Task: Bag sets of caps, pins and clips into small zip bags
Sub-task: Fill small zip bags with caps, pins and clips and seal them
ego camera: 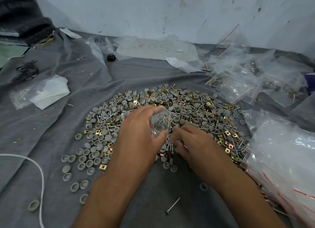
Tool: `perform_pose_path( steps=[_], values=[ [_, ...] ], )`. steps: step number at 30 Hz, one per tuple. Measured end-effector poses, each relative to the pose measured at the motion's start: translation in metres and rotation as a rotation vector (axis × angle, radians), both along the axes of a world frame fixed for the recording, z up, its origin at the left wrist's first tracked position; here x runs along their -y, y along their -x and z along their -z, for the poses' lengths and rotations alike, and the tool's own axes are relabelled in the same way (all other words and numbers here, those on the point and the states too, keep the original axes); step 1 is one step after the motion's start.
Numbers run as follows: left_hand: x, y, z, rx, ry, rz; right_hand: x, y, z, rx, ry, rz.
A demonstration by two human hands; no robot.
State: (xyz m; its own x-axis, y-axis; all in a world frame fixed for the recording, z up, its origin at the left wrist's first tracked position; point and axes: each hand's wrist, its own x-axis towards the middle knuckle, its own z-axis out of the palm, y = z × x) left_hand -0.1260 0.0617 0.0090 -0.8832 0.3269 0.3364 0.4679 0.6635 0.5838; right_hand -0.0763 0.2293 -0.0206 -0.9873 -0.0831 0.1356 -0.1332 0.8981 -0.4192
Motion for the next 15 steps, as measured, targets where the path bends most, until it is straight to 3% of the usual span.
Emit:
perform_pose_path(
  steps=[15],
  values=[
    [-0.001, 0.001, 0.001, -0.015, -0.014, 0.008, 0.022, 0.0, -0.007, 0.282, -0.126, 0.104]
  ],
)
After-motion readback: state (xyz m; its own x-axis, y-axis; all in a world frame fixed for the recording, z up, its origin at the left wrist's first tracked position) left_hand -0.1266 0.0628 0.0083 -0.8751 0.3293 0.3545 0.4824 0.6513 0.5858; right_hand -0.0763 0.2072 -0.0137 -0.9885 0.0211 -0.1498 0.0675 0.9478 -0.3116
